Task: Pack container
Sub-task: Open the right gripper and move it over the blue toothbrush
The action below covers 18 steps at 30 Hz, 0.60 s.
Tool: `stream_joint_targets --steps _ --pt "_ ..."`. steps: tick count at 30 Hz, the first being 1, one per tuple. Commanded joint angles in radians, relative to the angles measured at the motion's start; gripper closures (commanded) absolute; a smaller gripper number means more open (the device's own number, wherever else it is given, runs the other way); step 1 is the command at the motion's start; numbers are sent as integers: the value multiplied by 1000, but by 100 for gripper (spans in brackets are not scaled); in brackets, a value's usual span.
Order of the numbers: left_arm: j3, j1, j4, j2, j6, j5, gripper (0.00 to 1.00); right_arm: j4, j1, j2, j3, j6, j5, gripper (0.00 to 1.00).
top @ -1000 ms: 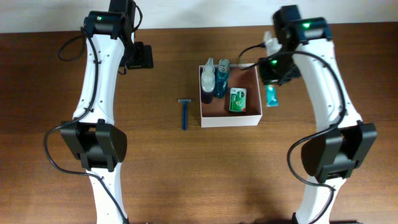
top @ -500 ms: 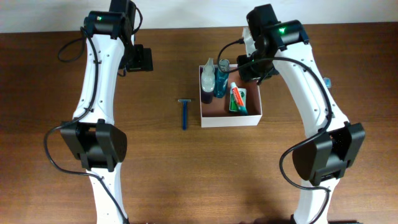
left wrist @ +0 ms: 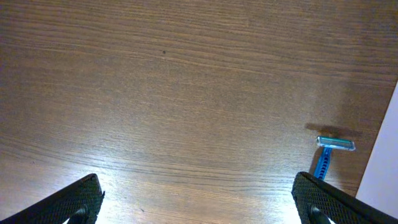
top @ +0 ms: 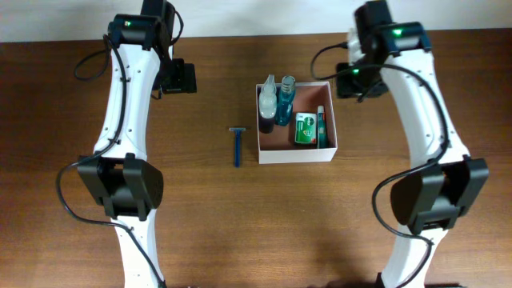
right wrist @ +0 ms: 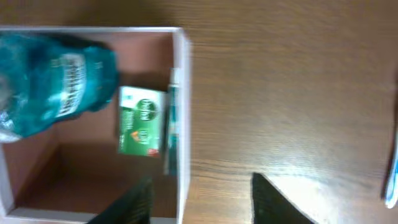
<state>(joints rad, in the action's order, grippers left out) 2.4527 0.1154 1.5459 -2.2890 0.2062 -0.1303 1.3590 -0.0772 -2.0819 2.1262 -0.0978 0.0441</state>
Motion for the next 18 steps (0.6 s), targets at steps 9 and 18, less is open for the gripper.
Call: stream_joint_targets --steps 9,18 --pt "-4 0 3 -2 10 3 1 16 183 -2 21 134 -187 10" --pt "-4 0 10 -2 10 3 1 13 383 -3 0 325 -123 1"
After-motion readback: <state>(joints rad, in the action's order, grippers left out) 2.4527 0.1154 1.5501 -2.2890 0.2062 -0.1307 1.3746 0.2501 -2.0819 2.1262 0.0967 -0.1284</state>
